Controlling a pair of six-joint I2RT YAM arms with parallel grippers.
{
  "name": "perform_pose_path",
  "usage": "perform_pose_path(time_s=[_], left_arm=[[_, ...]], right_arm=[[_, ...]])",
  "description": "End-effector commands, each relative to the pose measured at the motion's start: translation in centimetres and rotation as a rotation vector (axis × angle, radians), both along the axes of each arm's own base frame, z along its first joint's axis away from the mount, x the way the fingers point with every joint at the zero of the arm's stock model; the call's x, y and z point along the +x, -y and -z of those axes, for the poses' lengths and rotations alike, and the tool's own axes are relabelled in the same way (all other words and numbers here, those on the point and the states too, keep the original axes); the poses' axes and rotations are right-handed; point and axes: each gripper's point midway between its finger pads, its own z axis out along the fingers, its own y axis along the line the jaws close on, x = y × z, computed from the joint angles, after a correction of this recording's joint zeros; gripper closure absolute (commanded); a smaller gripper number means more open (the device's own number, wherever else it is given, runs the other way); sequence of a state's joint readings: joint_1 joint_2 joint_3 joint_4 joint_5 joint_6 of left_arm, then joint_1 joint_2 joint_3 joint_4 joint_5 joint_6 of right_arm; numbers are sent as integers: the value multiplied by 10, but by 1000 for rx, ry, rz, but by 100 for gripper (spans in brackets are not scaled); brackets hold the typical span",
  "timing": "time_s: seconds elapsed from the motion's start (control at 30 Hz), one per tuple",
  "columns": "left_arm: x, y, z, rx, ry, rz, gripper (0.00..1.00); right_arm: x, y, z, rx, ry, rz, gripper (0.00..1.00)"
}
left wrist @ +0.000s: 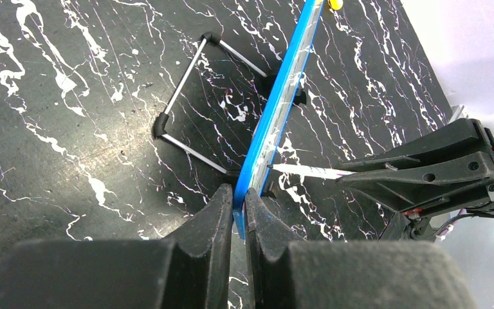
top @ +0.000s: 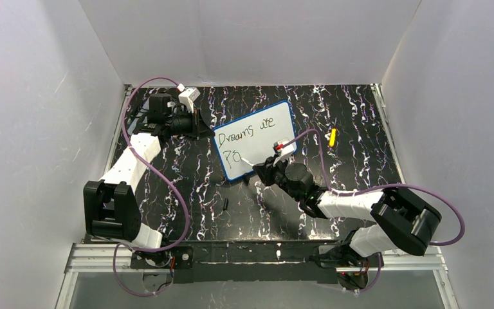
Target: Write a sentence on the whiteboard
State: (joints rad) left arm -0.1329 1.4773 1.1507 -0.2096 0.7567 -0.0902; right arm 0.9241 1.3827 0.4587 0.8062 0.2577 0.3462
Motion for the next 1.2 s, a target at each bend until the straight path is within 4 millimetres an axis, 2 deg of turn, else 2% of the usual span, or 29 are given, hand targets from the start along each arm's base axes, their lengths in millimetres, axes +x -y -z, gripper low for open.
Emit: perform_pose_path(time_s=[0.0,0.47,0.77,0.93,1.17], left_arm=[[-12,7,-21,-43,30,37,100],[-12,7,-22,-43,34,37,100],[-13,7,-23,-52,35,38,100],[-13,7,-23,-52,37,37,100],[-12,7,-23,-50,37,37,100]], right_arm=[[-3,0,6,-3,-15,-4,99],[-9,-9,3,8,-6,-29,99],[-6,4,-29,52,53,8,99],[3,13,-35,65,67,20,99],[13,12,-45,86,91,20,99]])
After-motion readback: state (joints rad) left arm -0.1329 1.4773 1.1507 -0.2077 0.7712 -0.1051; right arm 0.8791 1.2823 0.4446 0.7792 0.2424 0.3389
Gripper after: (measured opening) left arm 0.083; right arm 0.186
